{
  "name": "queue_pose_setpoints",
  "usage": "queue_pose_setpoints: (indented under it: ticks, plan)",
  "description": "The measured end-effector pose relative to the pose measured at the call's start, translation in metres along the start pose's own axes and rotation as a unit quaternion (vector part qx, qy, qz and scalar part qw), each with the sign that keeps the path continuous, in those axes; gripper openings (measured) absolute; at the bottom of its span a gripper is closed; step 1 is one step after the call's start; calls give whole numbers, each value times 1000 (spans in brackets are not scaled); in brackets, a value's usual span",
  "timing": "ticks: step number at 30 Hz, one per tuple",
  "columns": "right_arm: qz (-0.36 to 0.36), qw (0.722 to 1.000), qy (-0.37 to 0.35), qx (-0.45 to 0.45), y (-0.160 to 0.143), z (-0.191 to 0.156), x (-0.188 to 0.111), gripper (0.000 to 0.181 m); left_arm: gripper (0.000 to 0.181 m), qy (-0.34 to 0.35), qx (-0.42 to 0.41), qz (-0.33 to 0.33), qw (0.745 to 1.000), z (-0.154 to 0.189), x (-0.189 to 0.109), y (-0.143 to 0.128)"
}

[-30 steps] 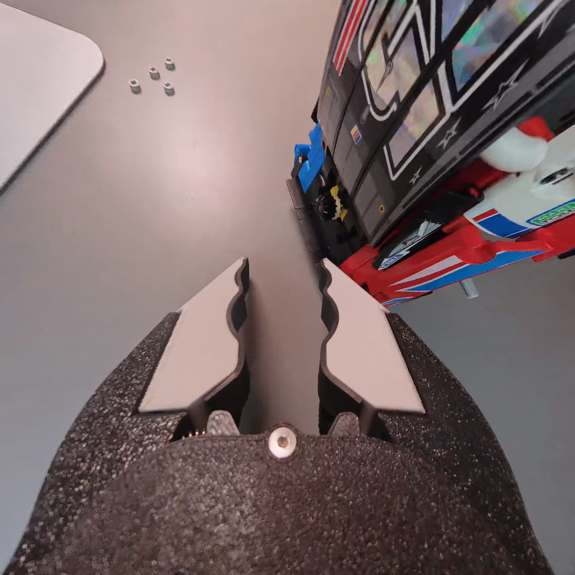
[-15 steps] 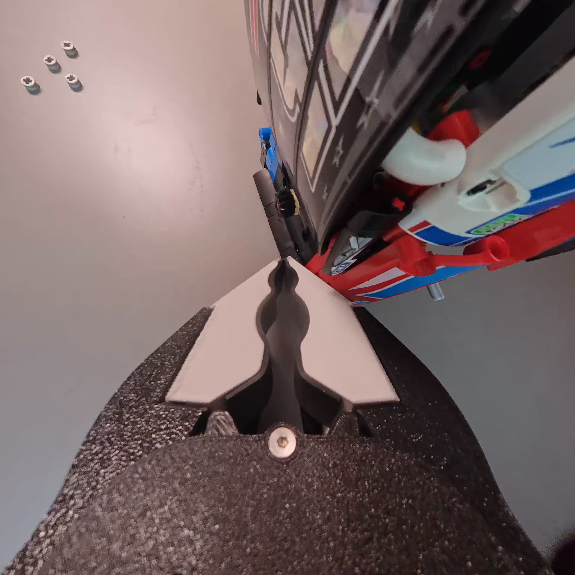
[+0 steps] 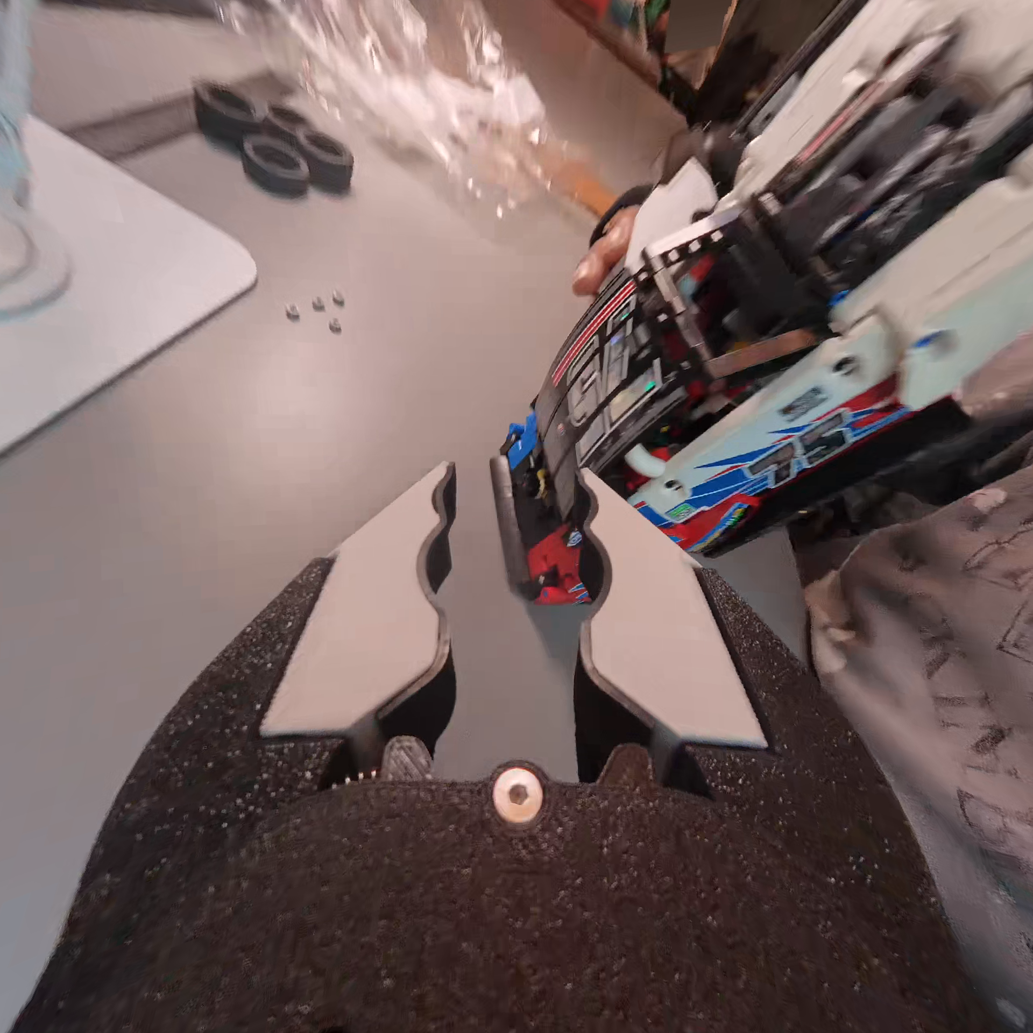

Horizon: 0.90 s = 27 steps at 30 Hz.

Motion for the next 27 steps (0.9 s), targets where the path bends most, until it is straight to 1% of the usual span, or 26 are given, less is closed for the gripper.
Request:
queue_pose_setpoints:
  ticks: [1, 2, 4, 6, 10, 14, 17, 18, 19, 21, 22, 23, 25, 27]
  plan:
    - [-2, 1000, -2, 1, 0, 0, 0, 50, 44, 6, 15, 25, 1000, 6, -11, 6]
    - [-3, 1000, -4, 3, 1, 0, 0, 50, 46, 10, 26, 41, 999, 13, -19, 10]
    - [3, 1000, -6, 5, 2, 0, -3, 56, 49, 14, 34, 58, 998, 26, -29, 13]
    - [14, 1000, 0, 17, 4, 0, -6, 69, 56, 19, 40, 61, 997, 39, -33, 11]
    - [7, 1000, -18, 11, 5, -4, -12, 76, 66, 37, 68, 65, 995, 63, -35, 8]
    - [2, 999, -44, 3, 4, -10, -21, 79, 73, 62, 108, 66, 990, 88, -33, 6]
    - [4, 997, -77, 4, 4, -12, -34, 77, 70, 102, 121, 65, 985, 101, -33, 2]
    - [2, 996, -91, 5, 2, -13, -41, 71, 68, 118, 124, 60, 983, 106, -32, -2]
    - [-6, 994, -111, 6, -1, -13, -48, 61, 66, 135, 127, 51, 981, 110, -31, -7]
    - [-59, 991, -124, 5, -15, -19, -60, 40, 62, 154, 129, 32, 979, 120, -28, -19]
    - [-104, 988, -114, 17, -27, -23, -63, 39, 61, 157, 127, 25, 979, 125, -26, -26]
    - [-156, 982, -98, 41, -42, -27, -62, 44, 61, 160, 124, 19, 979, 129, -24, -33]
    - [-246, 963, -99, 58, -72, -28, -57, 47, 59, 162, 112, 4, 980, 136, -17, -45]
    - [-284, 952, -104, 52, -92, -25, -46, 48, 58, 152, 104, -1, 983, 144, -8, -54]
Point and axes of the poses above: each gripper's, where its closed fingertips meet, x out along the fingers, y out of its top, z = x × y across the jaws, the point moved 8 cm from there along -x, back along the fingers, and after that the axes turned 11 degrees about x, right-handed, at the moved point
